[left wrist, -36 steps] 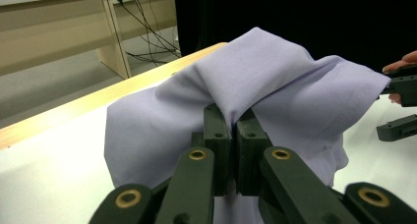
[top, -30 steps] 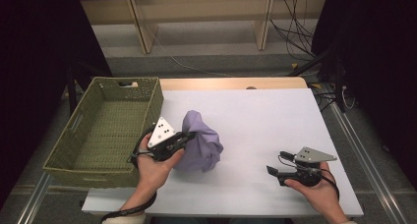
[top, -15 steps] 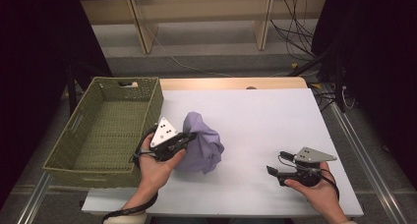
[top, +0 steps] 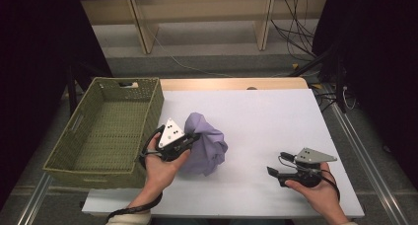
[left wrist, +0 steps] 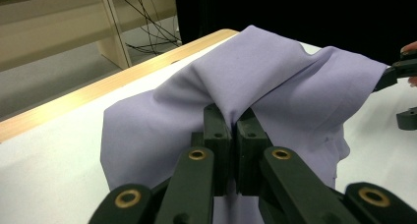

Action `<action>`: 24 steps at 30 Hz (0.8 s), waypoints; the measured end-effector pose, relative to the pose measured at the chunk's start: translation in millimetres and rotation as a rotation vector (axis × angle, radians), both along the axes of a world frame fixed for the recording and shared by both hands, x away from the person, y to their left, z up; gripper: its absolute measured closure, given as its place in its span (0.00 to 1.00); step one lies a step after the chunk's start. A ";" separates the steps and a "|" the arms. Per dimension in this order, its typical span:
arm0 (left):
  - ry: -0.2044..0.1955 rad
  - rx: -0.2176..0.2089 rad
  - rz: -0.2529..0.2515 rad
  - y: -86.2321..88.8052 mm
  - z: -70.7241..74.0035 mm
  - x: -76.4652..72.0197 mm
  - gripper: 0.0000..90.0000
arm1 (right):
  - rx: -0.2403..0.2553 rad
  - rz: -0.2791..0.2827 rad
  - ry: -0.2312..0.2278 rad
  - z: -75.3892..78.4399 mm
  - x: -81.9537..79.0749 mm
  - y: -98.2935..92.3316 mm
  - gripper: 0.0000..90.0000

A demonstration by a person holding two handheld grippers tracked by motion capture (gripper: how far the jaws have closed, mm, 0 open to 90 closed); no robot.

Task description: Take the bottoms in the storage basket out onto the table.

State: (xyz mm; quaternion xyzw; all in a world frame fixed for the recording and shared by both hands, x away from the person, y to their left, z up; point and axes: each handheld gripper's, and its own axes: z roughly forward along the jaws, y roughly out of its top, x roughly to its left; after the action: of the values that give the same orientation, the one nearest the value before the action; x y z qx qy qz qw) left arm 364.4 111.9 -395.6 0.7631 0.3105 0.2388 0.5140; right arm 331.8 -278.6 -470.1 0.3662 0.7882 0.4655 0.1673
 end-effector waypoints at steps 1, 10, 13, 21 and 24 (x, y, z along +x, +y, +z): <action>-0.001 0.003 0.001 -1.3 -0.2 1.2 0.95 | -0.003 0.000 0.000 0.0 0.1 -0.2 0.27; -0.010 0.037 0.003 -11.0 -3.9 12.6 0.95 | 0.000 -0.006 0.006 -0.2 0.3 -0.8 0.27; -0.004 0.046 0.003 -12.9 -7.0 16.0 0.95 | 0.004 -0.007 0.007 -0.6 0.7 -0.4 0.27; 0.012 0.065 -0.004 -20.0 -16.9 24.4 0.94 | -0.003 -0.005 0.004 -0.5 0.9 0.2 0.27; 0.018 0.070 -0.005 -25.0 -21.3 28.1 0.94 | 0.000 -0.005 0.005 -0.6 1.0 0.1 0.27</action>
State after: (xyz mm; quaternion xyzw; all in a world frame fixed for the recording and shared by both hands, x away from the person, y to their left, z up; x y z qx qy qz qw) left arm 392.5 86.8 -416.9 0.7836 0.3044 0.2414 0.4847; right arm 332.9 -278.5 -470.6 0.3691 0.7877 0.4642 0.1665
